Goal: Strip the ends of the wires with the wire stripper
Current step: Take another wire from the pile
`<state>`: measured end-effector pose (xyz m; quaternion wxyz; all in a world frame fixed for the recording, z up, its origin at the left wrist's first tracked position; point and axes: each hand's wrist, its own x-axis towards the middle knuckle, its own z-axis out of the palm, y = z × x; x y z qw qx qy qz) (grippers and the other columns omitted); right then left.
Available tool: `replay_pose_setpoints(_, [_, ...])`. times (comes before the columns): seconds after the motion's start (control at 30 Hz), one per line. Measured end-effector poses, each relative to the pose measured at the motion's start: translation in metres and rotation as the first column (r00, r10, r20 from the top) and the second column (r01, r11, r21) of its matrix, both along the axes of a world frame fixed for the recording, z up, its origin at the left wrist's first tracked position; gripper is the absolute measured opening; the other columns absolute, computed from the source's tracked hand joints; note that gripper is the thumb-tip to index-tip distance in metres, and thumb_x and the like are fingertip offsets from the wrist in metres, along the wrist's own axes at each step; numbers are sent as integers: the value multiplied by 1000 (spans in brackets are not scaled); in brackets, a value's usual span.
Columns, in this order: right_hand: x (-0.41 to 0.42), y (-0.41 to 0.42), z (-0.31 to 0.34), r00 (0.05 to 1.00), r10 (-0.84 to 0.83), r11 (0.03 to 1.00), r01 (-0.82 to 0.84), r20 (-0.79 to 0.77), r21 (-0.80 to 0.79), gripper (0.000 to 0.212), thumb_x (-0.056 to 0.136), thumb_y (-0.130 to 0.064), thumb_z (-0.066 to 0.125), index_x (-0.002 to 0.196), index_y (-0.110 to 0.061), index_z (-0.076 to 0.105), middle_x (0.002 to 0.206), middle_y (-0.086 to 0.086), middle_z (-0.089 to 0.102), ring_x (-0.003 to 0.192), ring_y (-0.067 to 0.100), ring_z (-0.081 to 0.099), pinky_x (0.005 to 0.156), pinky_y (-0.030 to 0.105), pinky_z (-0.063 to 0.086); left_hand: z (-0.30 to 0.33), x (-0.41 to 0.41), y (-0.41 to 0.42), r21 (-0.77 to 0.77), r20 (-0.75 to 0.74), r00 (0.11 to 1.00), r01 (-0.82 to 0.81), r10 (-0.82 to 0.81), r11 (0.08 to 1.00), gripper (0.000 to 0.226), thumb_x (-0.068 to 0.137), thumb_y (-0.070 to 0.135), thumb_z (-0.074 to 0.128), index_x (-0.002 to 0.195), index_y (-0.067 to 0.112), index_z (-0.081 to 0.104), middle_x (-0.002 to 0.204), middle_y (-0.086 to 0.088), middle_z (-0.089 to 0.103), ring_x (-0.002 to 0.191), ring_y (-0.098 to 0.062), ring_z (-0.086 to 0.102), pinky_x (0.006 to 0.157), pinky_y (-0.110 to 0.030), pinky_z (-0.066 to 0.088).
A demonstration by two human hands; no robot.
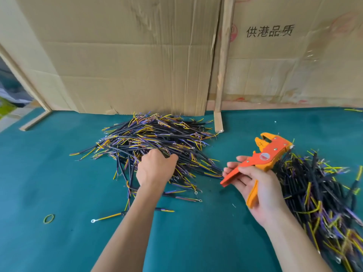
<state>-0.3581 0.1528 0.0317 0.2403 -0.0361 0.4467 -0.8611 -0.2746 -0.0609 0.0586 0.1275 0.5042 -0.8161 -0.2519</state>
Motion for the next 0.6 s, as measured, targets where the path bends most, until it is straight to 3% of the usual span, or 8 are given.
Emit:
replay_pose_setpoints(0.1, [6,-3,3,995,69,997,-66,-75,39,24,91,10,52,112,4,61,94,28,71,85,43,72,72,42,61,2,0,-3,77,-86,995,-40,46,996,36,79,40,63,68,6,56,91,-22,70,77,-39,61,63,-33,40])
replay_pose_setpoints(0.2, [7,-3,8,982,83,992,-66,-170,105,23,91,10,53,109,2,63,94,26,73,87,41,73,76,40,60,3,5,-5,143,-172,983,-39,63,989,41,80,40,61,63,4,55,78,-18,70,68,-35,63,68,-34,51])
replay_pose_setpoints(0.27, [5,-1,12,972,70,986,-34,-224,163,22,90,10,53,107,0,64,93,24,74,88,40,74,80,38,56,3,8,-8,234,-265,960,-28,92,972,41,84,38,61,71,-1,66,67,-12,73,65,-30,71,75,-36,58])
replay_pose_setpoints(0.4, [-2,7,11,978,44,981,-3,-206,193,21,91,7,55,107,0,65,93,24,75,85,39,75,81,38,53,9,19,-13,439,-439,873,2,212,898,31,86,27,58,71,1,64,55,-6,70,51,-19,69,45,-20,45])
replay_pose_setpoints(0.47, [-2,9,9,981,80,976,-42,-175,212,20,91,4,56,107,-2,66,94,24,75,88,40,75,83,41,52,13,26,-13,531,-514,817,62,263,845,20,87,22,58,74,6,57,54,-5,66,44,-16,63,41,-17,40])
replay_pose_setpoints(0.6, [0,9,10,966,226,957,-196,-124,212,32,78,-8,64,109,0,67,98,28,73,93,44,73,89,43,52,17,33,-12,687,-586,729,216,354,694,11,89,12,64,84,4,59,82,-18,59,38,-12,50,39,-19,44])
